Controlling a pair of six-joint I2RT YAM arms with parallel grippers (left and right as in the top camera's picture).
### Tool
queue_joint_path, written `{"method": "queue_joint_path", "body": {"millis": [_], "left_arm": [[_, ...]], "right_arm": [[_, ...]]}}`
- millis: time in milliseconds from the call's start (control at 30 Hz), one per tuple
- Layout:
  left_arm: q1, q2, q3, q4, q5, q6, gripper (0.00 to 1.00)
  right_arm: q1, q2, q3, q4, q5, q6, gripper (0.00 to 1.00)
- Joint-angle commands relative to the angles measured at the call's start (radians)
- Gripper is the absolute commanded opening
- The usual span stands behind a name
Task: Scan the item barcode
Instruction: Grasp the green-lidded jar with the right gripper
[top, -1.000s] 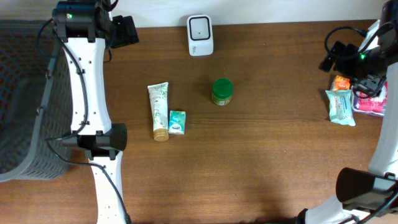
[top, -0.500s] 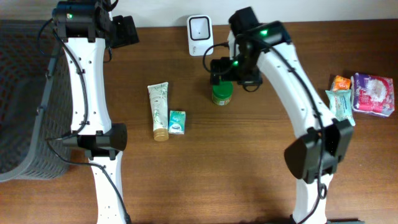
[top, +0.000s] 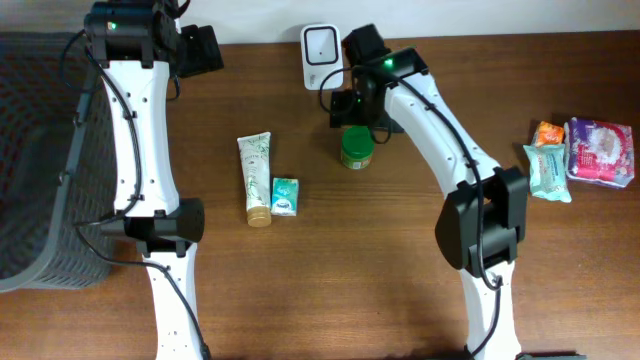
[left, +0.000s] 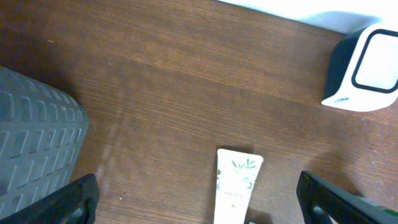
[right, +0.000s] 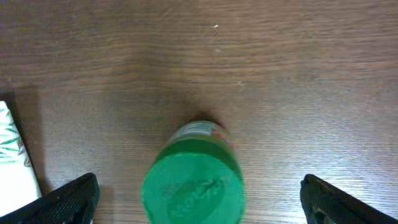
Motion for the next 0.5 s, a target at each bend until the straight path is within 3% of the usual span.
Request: {"method": "queue_joint_path", "body": {"millis": [0,467], "left_arm": [[0.0,-0.021,-0.004,-0.001,-0.011,0.016,0.99],[0.0,-0.021,-0.004,-0.001,-0.011,0.016,0.99]], "right_arm": [[0.032,0.04,-0.003,0.002,0.02,0.01,0.99],[0.032,0.041,-0.15,0.105,0.06,0.013,0.99]]}}
